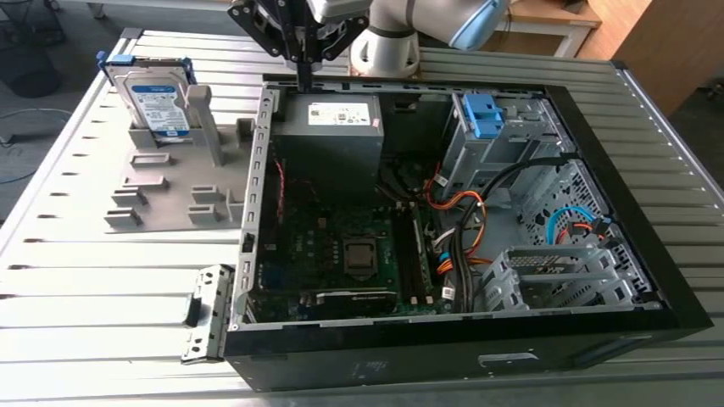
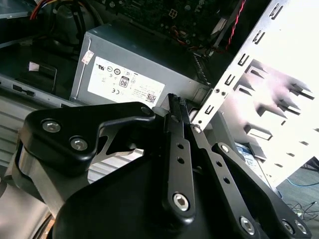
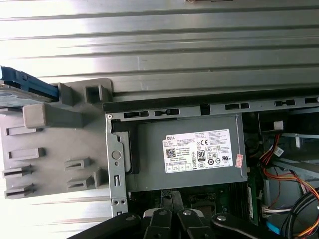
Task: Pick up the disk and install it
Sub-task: 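Reach for the disk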
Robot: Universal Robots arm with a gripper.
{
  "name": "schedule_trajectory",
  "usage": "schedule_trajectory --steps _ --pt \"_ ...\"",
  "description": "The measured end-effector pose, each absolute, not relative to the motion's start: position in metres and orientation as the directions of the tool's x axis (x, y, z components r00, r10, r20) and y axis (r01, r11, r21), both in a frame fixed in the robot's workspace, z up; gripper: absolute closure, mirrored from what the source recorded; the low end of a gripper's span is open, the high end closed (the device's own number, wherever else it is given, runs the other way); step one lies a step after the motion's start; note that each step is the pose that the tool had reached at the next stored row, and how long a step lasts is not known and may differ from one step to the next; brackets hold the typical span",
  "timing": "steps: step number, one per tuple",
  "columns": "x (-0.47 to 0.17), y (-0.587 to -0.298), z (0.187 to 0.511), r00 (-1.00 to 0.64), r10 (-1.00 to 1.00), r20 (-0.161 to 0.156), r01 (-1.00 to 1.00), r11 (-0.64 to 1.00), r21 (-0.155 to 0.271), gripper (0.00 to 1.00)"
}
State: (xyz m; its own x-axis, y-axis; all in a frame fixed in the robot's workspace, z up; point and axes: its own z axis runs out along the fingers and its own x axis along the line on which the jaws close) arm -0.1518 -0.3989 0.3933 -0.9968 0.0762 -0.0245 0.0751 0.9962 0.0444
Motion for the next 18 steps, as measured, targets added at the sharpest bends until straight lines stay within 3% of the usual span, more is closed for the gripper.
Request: schedule_trajectory --steps 18 --pt "-0.1598 -0.3989 0.3933 -0.997 0.076 -0.025 0.075 0.996 0.044 0.89"
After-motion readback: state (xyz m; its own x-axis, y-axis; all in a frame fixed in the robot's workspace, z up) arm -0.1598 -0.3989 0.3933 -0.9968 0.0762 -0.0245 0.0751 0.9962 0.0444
